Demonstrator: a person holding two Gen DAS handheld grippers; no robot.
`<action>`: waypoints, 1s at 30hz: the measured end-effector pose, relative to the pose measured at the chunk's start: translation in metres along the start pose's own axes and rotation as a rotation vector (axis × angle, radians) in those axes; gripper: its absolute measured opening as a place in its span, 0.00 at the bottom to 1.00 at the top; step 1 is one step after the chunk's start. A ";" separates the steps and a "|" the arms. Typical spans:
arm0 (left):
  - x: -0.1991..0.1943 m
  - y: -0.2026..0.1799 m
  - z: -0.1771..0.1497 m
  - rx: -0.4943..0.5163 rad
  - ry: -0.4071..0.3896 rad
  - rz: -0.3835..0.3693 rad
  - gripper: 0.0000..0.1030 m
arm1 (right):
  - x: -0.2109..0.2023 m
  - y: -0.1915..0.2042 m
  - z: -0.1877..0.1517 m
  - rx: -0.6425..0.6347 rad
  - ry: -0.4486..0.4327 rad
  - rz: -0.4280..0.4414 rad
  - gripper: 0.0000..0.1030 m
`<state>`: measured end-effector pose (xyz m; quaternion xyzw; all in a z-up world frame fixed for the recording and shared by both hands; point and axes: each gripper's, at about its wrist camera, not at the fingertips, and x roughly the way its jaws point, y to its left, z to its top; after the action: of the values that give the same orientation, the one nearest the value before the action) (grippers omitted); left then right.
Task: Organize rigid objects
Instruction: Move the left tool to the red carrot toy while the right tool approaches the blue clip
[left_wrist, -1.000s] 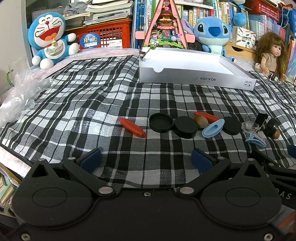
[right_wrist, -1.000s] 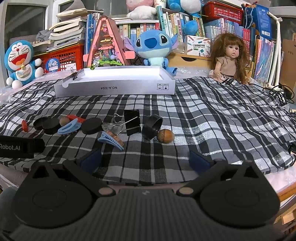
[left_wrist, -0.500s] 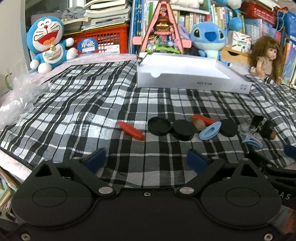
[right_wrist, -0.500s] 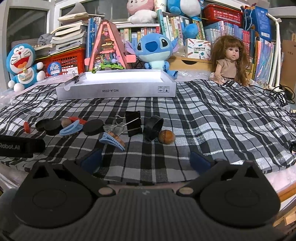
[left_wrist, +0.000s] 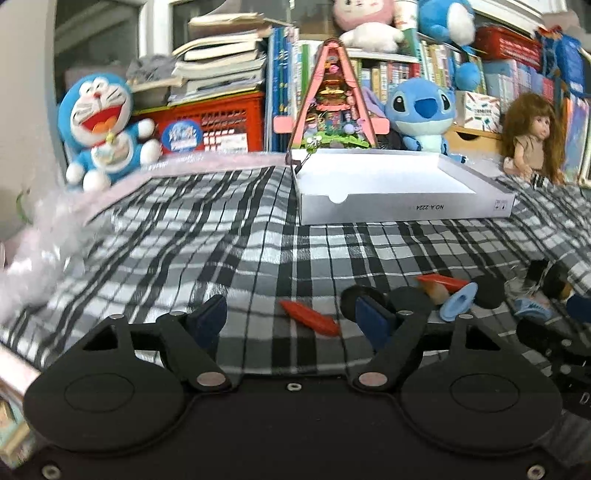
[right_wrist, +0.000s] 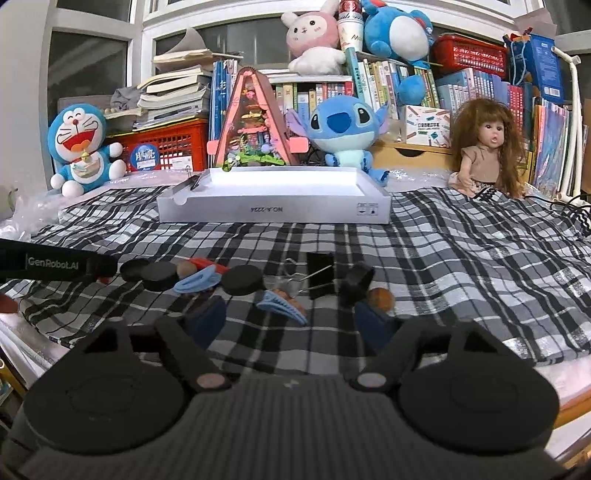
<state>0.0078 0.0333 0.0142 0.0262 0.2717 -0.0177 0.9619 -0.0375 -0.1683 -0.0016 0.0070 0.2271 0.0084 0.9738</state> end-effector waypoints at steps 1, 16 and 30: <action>0.003 0.000 0.000 0.012 -0.006 -0.001 0.72 | 0.001 0.002 0.000 0.001 0.005 -0.003 0.78; 0.011 0.001 -0.014 0.052 -0.013 -0.135 0.40 | 0.011 0.009 0.000 0.072 0.003 -0.082 0.50; -0.014 -0.012 -0.026 0.055 -0.004 -0.161 0.37 | 0.009 -0.017 -0.003 0.041 0.040 -0.127 0.46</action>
<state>-0.0187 0.0235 -0.0014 0.0306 0.2705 -0.1025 0.9568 -0.0309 -0.1850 -0.0083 0.0122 0.2463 -0.0577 0.9674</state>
